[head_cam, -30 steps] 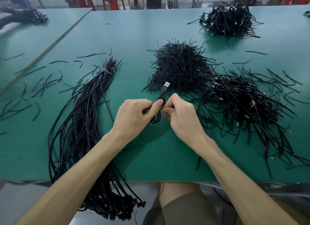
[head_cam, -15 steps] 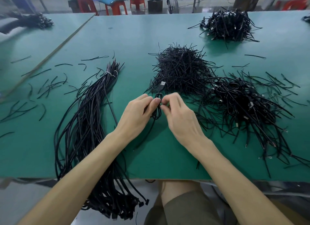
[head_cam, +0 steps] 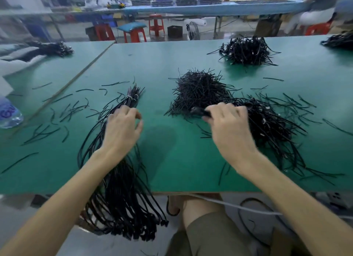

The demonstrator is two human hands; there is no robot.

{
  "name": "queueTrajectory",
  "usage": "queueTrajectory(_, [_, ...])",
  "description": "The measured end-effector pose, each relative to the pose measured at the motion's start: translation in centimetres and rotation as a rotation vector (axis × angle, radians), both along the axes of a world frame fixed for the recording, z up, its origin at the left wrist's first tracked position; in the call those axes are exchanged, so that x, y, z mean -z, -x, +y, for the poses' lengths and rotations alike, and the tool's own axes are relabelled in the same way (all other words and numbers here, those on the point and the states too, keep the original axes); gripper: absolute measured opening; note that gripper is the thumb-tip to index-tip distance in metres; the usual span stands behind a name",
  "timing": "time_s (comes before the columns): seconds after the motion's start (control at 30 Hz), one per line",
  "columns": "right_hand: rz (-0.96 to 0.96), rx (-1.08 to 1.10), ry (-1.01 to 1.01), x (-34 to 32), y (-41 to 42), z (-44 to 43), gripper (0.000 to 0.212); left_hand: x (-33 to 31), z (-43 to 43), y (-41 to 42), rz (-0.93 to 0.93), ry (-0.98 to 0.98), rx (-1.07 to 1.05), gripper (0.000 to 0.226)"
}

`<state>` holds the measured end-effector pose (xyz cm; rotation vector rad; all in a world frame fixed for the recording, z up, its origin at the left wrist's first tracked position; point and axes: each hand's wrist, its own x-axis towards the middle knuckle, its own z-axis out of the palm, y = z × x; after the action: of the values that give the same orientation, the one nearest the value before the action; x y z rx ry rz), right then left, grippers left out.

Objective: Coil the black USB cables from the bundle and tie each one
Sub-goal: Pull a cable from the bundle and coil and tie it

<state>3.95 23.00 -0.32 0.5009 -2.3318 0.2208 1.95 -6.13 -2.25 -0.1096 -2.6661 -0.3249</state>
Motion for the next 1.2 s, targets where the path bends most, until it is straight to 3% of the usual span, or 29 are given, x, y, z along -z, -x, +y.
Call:
queueTrajectory(0.07, [-0.1, 0.14, 0.042, -1.5, 0.7, 2.6, 0.021, -0.2, -1.6, 0.0, -0.184, 0.164, -0.257, 0.042])
queueTrajectory(0.17, [-0.279, 0.361, 0.04, -2.4, 2.1, 6.1, 0.027, 0.0, -2.9, -0.1, -0.378, 0.227, -0.355, 0.053])
queueTrajectory(0.3, [-0.455, 0.485, 0.001, -1.9, 2.0, 7.4, 0.039, 0.5, -2.5, -0.1, -0.284, 0.233, -0.337, 0.04])
queueTrajectory(0.5, [-0.412, 0.471, 0.043, -0.5, 2.0, 7.4, 0.039, 0.9, -1.8, 0.2, -0.233, 0.14, -0.342, 0.016])
queueTrajectory(0.7, [-0.39, 0.498, -0.016, 0.1, 1.9, 6.9, 0.045, 0.6, -1.7, 0.3, -0.117, 0.014, -0.306, 0.011])
queueTrajectory(0.83, [-0.351, 0.482, -0.026, 0.4, 1.5, 6.1, 0.052, -1.3, -1.8, 0.9, -0.033, -0.297, -0.288, 0.016])
queueTrajectory(1.0, [-0.263, 0.205, 0.03, 0.7, 0.6, 2.6, 0.059, -4.8, -0.2, 2.3, -0.163, -1.402, -0.156, 0.013])
queueTrajectory(1.07, [-0.292, 0.034, 0.039, 1.1, 0.2, 0.2, 0.06, -4.9, 0.8, 2.5, -0.227, -1.452, -0.051, 0.014])
queueTrajectory(1.2, [-0.433, -0.202, 0.091, 2.9, 0.1, -4.5, 0.069, -2.7, 3.0, 2.2, -0.528, -1.043, 0.185, 0.01])
